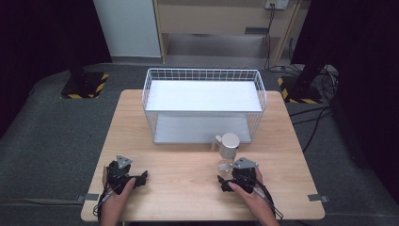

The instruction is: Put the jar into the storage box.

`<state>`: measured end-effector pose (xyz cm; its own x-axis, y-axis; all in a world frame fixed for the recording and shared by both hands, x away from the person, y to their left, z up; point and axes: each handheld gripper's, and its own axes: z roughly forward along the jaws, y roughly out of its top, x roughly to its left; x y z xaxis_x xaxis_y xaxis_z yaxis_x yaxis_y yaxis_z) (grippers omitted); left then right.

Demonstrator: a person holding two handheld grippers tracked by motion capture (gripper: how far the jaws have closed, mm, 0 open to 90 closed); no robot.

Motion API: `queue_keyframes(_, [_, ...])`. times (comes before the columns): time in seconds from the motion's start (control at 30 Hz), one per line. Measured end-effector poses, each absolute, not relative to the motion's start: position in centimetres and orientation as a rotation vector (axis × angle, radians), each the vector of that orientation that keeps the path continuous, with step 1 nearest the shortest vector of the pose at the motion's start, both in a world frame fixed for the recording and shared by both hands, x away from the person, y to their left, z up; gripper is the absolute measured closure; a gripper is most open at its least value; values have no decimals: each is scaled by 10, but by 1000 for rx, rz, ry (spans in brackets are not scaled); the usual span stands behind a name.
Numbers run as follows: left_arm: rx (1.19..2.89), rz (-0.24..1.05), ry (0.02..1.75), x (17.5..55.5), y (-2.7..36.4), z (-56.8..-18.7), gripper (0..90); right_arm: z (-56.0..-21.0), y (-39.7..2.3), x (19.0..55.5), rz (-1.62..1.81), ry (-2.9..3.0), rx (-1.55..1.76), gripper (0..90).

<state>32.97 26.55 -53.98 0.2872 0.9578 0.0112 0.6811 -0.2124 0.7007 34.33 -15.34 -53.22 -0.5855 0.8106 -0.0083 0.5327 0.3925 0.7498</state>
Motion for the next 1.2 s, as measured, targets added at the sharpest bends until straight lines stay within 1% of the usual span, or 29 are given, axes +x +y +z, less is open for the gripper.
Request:
queue_keyframes(0.8, [1974, 611, 1462, 330, 266, -540, 0, -522, -142, 356, 1089, 2217, 1134, 122])
queue_keyframes(1.07, [1974, 611, 1462, 330, 266, -540, 0, -517, -141, 358, 1178, 2137, 1149, 202])
queue_keyframes(1.2, [1974, 611, 1462, 330, 266, -540, 0, -518, -142, 360, 1204, 2110, 1165, 262])
